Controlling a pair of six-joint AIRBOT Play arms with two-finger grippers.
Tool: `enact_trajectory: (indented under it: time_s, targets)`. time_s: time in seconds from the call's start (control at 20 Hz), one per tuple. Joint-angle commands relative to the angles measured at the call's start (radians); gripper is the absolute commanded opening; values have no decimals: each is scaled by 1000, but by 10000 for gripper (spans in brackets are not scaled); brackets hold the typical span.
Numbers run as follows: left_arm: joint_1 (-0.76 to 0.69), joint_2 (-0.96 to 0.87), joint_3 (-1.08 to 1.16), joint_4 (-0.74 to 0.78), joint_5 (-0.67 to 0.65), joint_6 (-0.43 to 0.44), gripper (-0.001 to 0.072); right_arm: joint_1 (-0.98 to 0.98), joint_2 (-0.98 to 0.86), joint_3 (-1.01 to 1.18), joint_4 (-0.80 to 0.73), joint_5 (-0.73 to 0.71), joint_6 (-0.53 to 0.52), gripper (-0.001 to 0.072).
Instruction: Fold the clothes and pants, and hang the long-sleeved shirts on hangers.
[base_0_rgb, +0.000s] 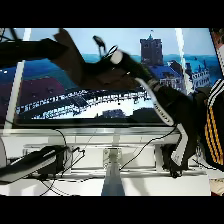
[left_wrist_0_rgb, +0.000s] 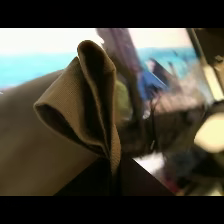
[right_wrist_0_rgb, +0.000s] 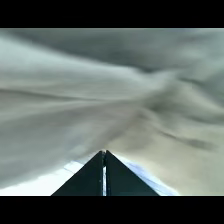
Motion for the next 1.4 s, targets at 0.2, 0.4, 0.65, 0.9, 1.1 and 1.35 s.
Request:
enact_trajectory:
  time_s: [0.2,0.4,0.65,0.9,1.1,1.35]
  targets:
    - [-454,-310,0,-305,481,-14,13,-437,198,13,-312,377,0,12]
    - [-618,-447,46,-392,661,8,25,-616,266,13,-313,464,-11,13]
    - [-652,-501,91,-392,663,12,712,-717,259,-35,-354,488,-19,534]
    - [-584,-486,91,-362,541,13,710,-748,230,-235,-340,439,-90,533]
    - [-531,-485,91,-353,473,78,710,-729,150,-410,12,392,-233,565]
    - [-505,-485,92,-325,473,259,708,-584,48,-455,151,240,-236,565]
